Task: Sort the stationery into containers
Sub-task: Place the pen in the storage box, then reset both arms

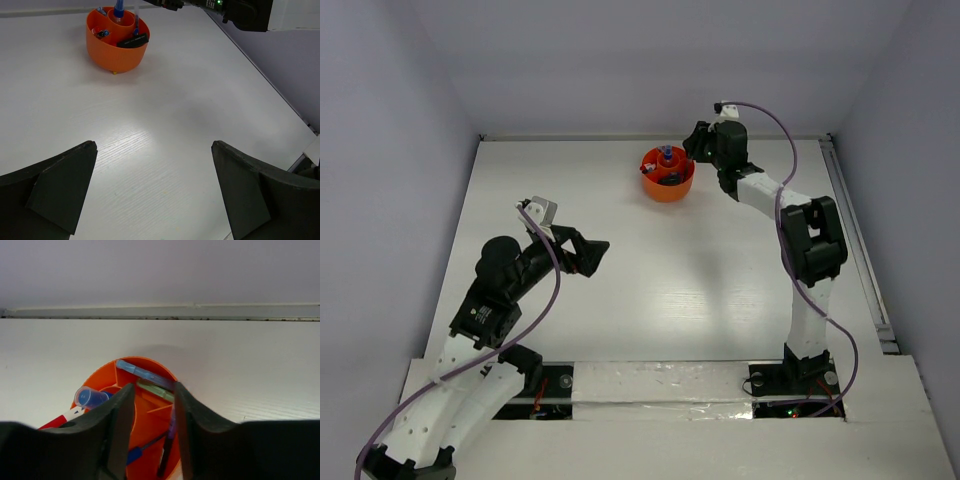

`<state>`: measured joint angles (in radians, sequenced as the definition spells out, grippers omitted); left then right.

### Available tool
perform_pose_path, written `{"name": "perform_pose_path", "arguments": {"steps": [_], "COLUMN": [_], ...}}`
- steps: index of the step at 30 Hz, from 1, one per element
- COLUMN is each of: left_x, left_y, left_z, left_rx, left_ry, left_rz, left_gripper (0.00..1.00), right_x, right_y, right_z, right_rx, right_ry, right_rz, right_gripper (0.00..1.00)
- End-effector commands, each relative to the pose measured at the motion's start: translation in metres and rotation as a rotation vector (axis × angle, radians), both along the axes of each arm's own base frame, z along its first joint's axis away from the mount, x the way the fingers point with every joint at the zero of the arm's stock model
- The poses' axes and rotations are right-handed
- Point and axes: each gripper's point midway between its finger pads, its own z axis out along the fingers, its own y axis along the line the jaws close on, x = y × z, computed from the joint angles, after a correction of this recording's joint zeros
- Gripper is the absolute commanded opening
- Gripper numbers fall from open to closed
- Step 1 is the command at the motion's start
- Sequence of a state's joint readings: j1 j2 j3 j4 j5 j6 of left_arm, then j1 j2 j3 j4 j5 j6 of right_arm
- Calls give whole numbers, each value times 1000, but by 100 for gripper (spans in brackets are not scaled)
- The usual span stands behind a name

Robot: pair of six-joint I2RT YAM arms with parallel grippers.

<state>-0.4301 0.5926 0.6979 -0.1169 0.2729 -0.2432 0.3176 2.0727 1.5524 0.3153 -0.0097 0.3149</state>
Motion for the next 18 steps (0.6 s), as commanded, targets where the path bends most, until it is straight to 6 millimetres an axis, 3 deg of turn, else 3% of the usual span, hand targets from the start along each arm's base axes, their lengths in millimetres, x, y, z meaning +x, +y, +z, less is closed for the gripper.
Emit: {"name": "perform_pose_path", "arguments": {"steps": [1,6,10,11,13,14,15,16,17,18], "left_x": [2,2,3,3,2,4,4,3,3,1], "left_y": [0,1,3,3,4,7,8,9,9,7], "left_z": [17,15,16,17,20,21,23,24,25,27], "left_rx": [-18,-16,-17,-18,-21,-23,-26,-28,-31,-40], "left_ry": [-57,-55,-56,-59,-67,-71,-80,-82,-85,-90], "left_rz": [-5,1,15,17,23,33,41,43,44,31], "left_gripper": [99,99,99,99,99,99,99,99,99,99], "right_x": [-7,-14,-29,-37,-52,-55,-70,-81,-91,-110], "right_y": [6,2,-3,-6,-10,-22,-29,-34,-38,-42], "right_z": [41,52,75,94,96,103,130,121,128,156], "right_rx": [36,41,64,79,101,113,167,172,186,215], "right_ry": [-81,-81,-104,-134,-127,-138,-175,-157,-169,-215], "right_rz": [18,7,1,1,-2,-64,-85,-99,-102,-92], "right_gripper": [46,57,69,71,80,87,100,100,100,100]}}
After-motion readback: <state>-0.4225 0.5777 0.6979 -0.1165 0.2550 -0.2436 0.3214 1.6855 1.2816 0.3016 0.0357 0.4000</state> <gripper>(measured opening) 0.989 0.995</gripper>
